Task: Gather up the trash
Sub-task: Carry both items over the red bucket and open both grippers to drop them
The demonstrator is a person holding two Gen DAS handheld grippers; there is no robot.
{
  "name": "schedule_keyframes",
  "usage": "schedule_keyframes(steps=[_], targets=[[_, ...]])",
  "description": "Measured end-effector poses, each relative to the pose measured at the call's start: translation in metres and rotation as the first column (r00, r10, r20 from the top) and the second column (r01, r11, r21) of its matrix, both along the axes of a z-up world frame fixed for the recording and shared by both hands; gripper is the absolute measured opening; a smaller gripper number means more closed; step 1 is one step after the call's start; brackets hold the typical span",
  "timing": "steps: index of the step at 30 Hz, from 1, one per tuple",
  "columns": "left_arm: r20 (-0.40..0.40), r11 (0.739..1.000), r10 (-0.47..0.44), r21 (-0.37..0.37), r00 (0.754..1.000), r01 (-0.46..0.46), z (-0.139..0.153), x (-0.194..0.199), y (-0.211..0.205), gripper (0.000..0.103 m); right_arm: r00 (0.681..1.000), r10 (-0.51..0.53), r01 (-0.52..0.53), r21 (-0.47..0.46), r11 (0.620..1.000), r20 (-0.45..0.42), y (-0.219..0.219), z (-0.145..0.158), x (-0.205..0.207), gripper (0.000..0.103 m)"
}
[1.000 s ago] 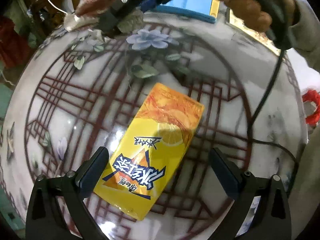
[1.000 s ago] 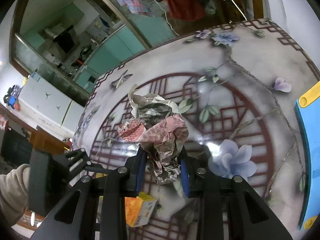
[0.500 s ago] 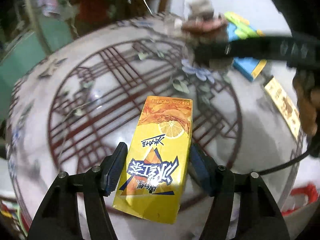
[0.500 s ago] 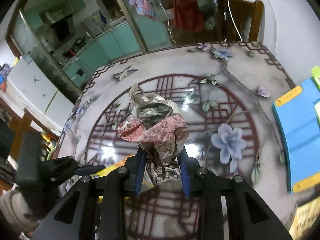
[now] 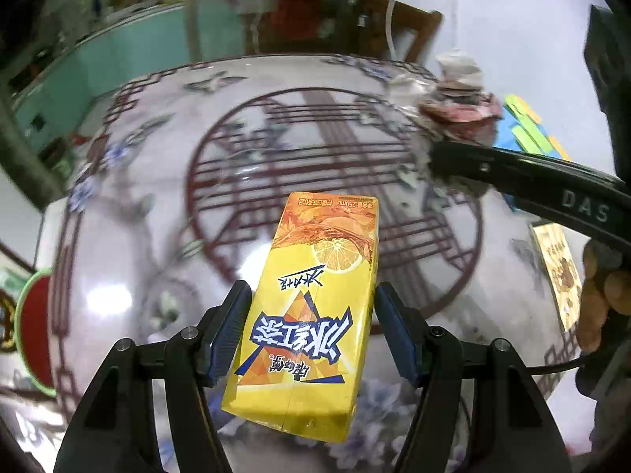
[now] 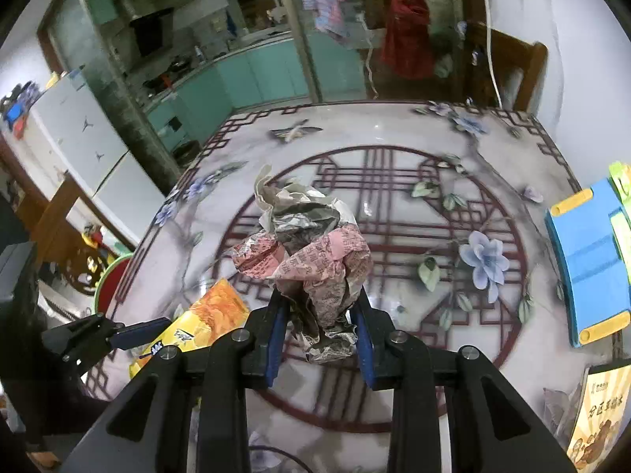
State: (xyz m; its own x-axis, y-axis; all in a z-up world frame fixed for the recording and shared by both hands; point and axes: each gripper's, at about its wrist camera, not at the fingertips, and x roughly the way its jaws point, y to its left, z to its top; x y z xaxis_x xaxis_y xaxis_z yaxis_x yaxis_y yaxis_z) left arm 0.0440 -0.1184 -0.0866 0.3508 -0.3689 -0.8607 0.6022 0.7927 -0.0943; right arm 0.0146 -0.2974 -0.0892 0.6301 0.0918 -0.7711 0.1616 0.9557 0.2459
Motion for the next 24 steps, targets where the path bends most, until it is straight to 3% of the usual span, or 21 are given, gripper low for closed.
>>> schedule_keyframes(steps=[10,16,24], targets=[[0.038,0.993,0.121,-0.019,0.992,-0.12,0.013,0.006,0.054,0.064,0.995,0.096,-0.095,-0.009,0.995,0.003,0.055,0.007,0.008,0.029],[0.048,0.994,0.098,-0.044,0.994,-0.096,0.016,0.014,0.08,0.064,0.996,0.094,-0.094,-0.02,0.995,0.001,0.084,0.01,0.013,0.029],[0.047,0.997,0.061,-0.059,0.997,-0.058,0.021,0.036,0.124,0.064,0.999,0.016,-0.018,-0.029,0.999,-0.047,0.123,0.005,0.017,0.029]])
